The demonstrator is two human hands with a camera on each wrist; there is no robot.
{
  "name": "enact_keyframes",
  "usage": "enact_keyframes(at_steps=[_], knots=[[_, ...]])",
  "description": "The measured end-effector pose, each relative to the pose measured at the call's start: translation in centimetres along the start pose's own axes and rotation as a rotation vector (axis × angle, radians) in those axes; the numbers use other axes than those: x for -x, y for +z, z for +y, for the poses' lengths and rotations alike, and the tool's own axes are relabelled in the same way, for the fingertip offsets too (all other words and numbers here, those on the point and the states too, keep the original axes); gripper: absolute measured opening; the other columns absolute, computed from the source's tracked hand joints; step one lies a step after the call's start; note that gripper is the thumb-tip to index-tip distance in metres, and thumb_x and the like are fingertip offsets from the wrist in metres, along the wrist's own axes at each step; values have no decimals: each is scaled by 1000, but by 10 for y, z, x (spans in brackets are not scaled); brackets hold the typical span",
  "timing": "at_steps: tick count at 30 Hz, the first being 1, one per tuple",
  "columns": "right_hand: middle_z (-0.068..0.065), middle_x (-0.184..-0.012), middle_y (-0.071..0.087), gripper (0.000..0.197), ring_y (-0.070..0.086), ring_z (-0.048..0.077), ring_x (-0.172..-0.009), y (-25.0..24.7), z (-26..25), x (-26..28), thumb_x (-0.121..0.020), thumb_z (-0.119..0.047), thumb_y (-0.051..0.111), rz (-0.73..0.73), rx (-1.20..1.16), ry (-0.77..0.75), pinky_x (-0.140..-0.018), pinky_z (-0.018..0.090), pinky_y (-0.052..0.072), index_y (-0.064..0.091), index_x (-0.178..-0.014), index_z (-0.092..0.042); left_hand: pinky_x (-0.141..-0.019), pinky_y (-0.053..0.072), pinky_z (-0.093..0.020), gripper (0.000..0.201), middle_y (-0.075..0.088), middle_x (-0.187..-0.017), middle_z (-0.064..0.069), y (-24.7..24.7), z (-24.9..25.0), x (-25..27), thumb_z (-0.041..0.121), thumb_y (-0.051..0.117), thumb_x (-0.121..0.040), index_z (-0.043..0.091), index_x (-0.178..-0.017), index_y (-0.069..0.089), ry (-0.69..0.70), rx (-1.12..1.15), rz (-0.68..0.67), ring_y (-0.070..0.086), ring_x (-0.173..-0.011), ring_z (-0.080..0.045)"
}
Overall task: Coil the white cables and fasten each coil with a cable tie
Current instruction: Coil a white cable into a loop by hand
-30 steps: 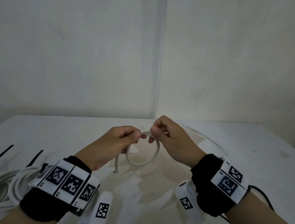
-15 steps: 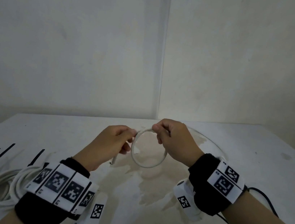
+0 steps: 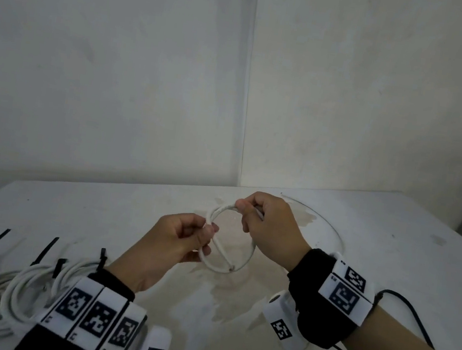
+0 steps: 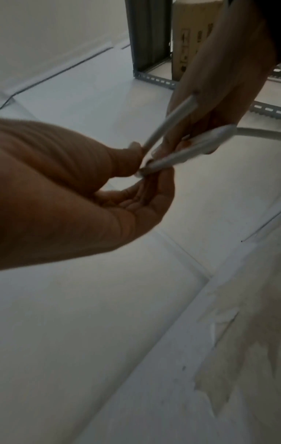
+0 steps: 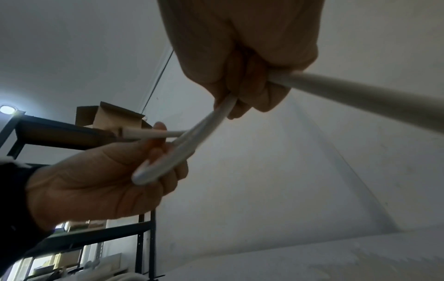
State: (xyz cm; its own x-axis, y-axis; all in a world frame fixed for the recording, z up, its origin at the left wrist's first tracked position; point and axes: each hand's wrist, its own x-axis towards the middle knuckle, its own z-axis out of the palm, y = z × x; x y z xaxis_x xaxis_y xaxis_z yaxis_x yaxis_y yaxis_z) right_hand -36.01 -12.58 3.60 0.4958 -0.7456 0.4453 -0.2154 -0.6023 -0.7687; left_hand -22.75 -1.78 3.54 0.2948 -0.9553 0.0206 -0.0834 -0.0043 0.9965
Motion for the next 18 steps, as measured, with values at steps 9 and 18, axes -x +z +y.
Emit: enact_keyframes(at_steps=[9,18], knots=[[-4,-50,53,29,45,0,-37,2,-12,7,-92,-22,55,-106,-121,56,-44,8,32,52,-64,-17,-48,43,-26,29,50,-54,2,1,-14,-10,12,66,-82,19,-64,45,379,-639,429,54,-48,-16],[0,-51,51,29,39,1,-31,-8,-10,7,-94,-17,51,-144,-233,166,-39,8,29,53,-66,-13,-53,40,-13,16,65,-61,4,-1,-9,-9,5,52,-91,11,-78,46,196,-272,114,53,-53,-4]])
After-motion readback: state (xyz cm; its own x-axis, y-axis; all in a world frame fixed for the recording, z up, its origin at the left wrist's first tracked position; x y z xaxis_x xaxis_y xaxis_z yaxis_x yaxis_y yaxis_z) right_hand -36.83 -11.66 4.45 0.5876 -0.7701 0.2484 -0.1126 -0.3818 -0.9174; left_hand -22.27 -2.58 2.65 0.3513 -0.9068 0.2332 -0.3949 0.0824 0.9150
